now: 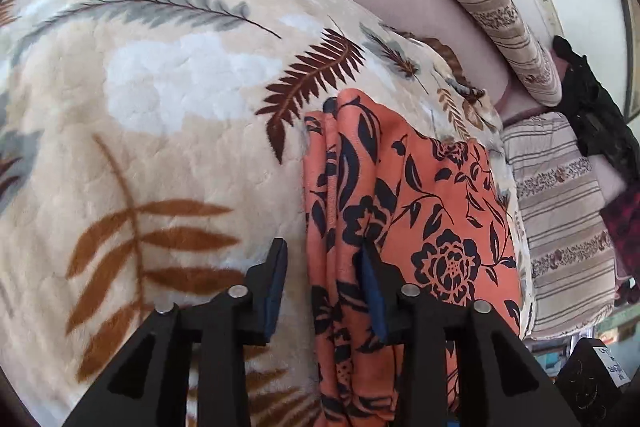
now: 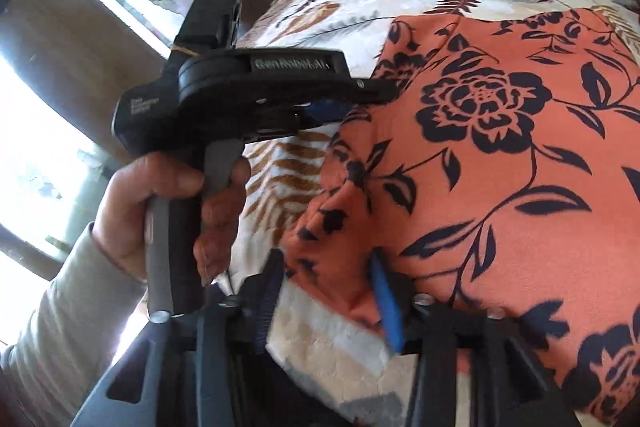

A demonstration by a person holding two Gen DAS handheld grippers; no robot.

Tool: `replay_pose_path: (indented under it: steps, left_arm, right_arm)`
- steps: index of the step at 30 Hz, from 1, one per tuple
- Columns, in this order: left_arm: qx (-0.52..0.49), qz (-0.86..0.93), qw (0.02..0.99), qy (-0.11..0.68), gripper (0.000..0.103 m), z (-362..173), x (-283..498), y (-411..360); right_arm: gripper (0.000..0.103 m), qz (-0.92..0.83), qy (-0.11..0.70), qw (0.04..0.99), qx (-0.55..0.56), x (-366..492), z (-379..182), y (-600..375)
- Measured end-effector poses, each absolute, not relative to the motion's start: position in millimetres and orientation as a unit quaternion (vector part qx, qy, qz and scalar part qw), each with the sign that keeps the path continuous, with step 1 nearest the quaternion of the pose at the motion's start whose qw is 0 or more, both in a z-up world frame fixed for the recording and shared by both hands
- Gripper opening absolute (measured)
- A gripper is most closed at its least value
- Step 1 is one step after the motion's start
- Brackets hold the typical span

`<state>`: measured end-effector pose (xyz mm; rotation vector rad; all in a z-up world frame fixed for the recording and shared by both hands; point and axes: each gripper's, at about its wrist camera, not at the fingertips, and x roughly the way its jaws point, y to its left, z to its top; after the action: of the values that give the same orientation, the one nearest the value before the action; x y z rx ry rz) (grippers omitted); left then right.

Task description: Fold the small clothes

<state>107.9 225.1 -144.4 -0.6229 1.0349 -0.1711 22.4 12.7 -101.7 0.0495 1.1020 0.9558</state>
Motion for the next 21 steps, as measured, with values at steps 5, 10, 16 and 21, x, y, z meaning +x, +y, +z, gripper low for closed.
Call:
replay_pose_path:
  steps: [5, 10, 16, 21]
  left_arm:
    - [-0.298, -0.098, 0.839, 0.444, 0.037, -105.2, 65.9, 214.5]
    - [-0.311, -0.069, 0.805, 0.501, 0.027, -148.5, 35.7, 207.6]
    - [-0.302, -0.044, 0.813, 0.496, 0.028, -145.8, 21.1, 212.0]
    - [-0.301, -0.033, 0.815, 0.494, 0.025, -125.2, 14.4, 206.0]
  right_arm:
    - [0.064, 0.445, 0.498, 0.742, 0.050, 11.0, -92.2, -16.6]
    - [0.065, 0.439, 0.490, 0.749, 0.078, 4.7, -82.6, -54.6]
    - [0.074, 0.407, 0.472, 0.772, 0.124, 12.9, -70.4, -115.3]
    - [0.077, 0.391, 0.510, 0.739, 0.202, 37.1, -99.3, -133.8]
